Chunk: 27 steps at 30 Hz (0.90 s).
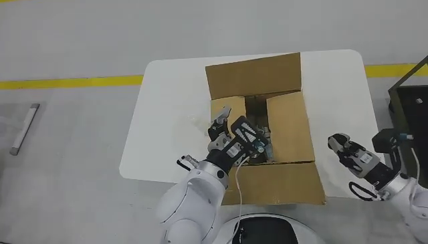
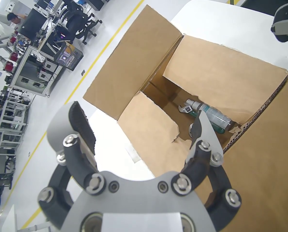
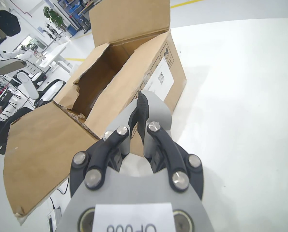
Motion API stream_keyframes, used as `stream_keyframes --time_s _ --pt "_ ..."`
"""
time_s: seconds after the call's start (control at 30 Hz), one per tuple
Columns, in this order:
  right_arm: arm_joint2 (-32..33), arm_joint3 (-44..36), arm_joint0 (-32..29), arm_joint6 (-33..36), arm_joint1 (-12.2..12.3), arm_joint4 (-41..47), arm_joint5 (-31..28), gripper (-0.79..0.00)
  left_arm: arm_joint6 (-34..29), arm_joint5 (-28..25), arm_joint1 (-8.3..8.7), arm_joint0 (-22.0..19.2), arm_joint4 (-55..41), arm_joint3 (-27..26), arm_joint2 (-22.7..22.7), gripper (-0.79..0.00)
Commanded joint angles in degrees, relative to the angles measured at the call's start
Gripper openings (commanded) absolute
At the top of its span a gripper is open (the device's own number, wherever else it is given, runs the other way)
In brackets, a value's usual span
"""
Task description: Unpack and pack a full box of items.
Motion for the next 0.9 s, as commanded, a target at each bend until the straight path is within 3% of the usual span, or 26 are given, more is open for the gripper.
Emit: stream_keyframes --time_s 0.0,0.13,0.43,0.83,0.87 --pt "-1.57 0.24 0.28 -0.08 -0.09 -0.61 -0.11 -0.785 1.2 -0.05 0.12 0.15 0.77 0.57 0.19 0.0" --pt "-4.57 1.25 1.0 0.4 -0.22 -0.75 -1.19 -0.785 2.26 0.91 0.22 0.53 1.72 2.74 1.4 0.0" --pt "-7.78 1.26 0.93 0.14 -0.37 -1.29 -2.46 -0.785 -1.91 3.21 -0.22 -1.27 3.03 11.21 4.84 0.0" --pt "-6.18 0.32 0.08 -0.75 -0.22 -1.35 -2.3 -0.785 -6.19 9.9 -0.47 -5.94 17.18 22.36 5.55 0.0" --pt "-6.03 0.16 0.09 -0.76 -0.2 -1.27 -2.31 -0.785 -6.23 9.98 -0.35 -6.33 20.4 23.48 5.83 -0.083"
